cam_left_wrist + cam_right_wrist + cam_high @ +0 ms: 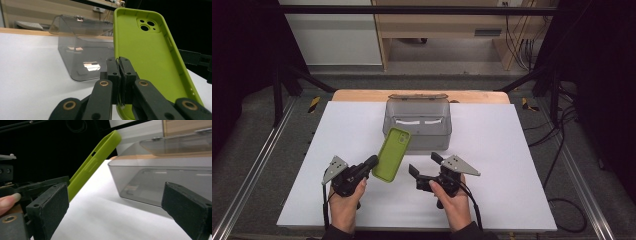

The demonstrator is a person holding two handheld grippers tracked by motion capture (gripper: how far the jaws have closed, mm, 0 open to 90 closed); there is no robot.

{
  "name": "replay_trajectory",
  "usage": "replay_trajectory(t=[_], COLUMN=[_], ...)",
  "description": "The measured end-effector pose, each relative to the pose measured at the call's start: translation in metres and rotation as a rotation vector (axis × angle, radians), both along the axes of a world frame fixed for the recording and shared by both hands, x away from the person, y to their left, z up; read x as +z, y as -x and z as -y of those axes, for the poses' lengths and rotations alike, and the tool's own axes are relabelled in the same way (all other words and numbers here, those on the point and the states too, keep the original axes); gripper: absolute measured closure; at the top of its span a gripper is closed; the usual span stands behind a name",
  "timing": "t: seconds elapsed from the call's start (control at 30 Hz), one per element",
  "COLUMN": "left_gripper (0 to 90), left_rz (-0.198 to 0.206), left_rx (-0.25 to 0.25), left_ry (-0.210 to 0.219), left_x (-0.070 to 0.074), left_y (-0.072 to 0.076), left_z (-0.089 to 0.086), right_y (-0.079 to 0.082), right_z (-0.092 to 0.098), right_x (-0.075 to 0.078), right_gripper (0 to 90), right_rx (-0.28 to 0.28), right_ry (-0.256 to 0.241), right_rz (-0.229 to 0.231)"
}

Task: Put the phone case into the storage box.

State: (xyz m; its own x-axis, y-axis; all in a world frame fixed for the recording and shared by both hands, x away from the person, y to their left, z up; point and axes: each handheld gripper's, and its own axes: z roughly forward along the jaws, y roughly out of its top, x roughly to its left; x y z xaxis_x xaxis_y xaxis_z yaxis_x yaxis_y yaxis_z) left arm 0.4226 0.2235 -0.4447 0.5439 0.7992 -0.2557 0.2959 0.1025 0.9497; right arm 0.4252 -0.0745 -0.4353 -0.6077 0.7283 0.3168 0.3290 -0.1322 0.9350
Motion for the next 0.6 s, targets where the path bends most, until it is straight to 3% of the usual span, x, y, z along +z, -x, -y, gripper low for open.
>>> replay_trajectory(t=[0.23, 0.6], left_gripper=[88.3, 88.3], left_rz=[0.012, 0.039], left_rx=[0.063, 0.098], left_ry=[0.051, 0.047], left_x=[0.001, 0.003], left_y=[0.004, 0.01], left_z=[-0.005, 0.002], right_y=[0.002, 0.005], right_z=[-0.019, -0.046], right_x=[0.002, -0.002], right_gripper=[7.6, 12.8], right_rx=[0.035, 0.027], right_ry=[-0.057, -0.152], right_rz=[-0.015, -0.016])
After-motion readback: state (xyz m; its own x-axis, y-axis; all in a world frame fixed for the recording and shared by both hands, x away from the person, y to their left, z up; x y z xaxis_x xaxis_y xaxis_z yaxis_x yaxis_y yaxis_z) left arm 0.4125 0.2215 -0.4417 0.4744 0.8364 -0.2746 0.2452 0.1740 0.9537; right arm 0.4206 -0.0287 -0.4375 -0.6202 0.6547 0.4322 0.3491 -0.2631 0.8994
